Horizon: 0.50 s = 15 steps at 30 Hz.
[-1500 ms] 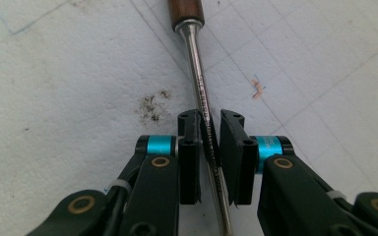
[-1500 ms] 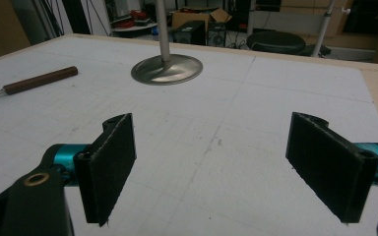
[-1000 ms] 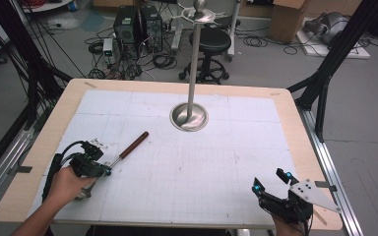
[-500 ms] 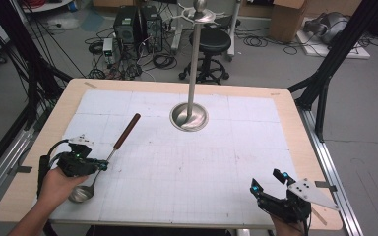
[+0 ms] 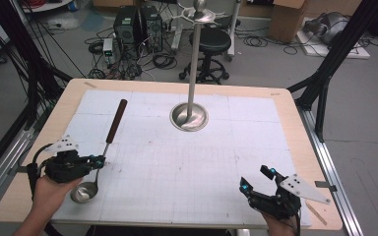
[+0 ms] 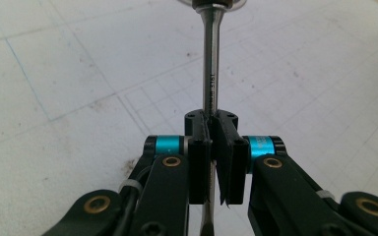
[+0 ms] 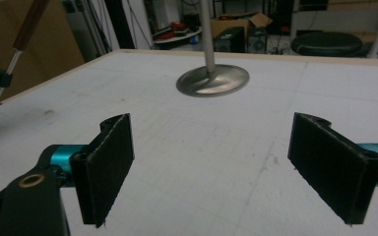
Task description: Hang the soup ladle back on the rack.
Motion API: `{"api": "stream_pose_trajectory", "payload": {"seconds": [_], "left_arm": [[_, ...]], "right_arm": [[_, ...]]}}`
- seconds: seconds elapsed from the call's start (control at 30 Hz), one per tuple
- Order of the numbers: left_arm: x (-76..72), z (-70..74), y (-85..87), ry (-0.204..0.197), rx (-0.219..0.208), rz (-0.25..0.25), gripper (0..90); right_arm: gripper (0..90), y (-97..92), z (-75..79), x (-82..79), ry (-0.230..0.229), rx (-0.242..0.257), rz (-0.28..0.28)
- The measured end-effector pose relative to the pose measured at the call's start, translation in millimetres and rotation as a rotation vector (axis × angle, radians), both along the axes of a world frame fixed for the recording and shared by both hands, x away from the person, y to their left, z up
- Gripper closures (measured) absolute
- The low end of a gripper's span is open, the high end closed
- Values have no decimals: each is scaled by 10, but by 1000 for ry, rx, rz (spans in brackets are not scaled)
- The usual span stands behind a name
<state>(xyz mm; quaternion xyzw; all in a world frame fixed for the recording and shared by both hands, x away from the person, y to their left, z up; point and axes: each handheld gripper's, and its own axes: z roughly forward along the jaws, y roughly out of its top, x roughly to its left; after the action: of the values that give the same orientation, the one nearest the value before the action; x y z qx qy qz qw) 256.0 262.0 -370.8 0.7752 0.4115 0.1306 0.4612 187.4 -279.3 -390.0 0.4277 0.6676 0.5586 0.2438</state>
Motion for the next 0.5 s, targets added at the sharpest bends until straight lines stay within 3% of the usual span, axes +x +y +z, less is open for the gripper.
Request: {"api": "stream_pose_trajectory", "payload": {"seconds": [0.07,0.1,0.2,0.3,0.43,0.47,0.5], "left_arm": [[-57,33,-29,-41,-17,-4,842],[-89,51,-53,-66,-25,-8,842],[-173,104,-147,-125,-37,-21,842],[-245,156,-280,-172,-28,-44,842],[-293,203,-450,-193,-40,-84,842],[-300,209,-489,-197,-41,-93,841],[-305,213,-528,-200,-43,-101,841]], "right_arm": [[160,53,9,20,-6,2,25],[160,131,31,51,0,4,72],[160,231,85,95,21,40,71],[161,301,138,138,13,69,93],[166,482,311,230,-24,72,132],[167,571,418,277,-45,74,157],[167,571,418,277,-45,74,157]]}}
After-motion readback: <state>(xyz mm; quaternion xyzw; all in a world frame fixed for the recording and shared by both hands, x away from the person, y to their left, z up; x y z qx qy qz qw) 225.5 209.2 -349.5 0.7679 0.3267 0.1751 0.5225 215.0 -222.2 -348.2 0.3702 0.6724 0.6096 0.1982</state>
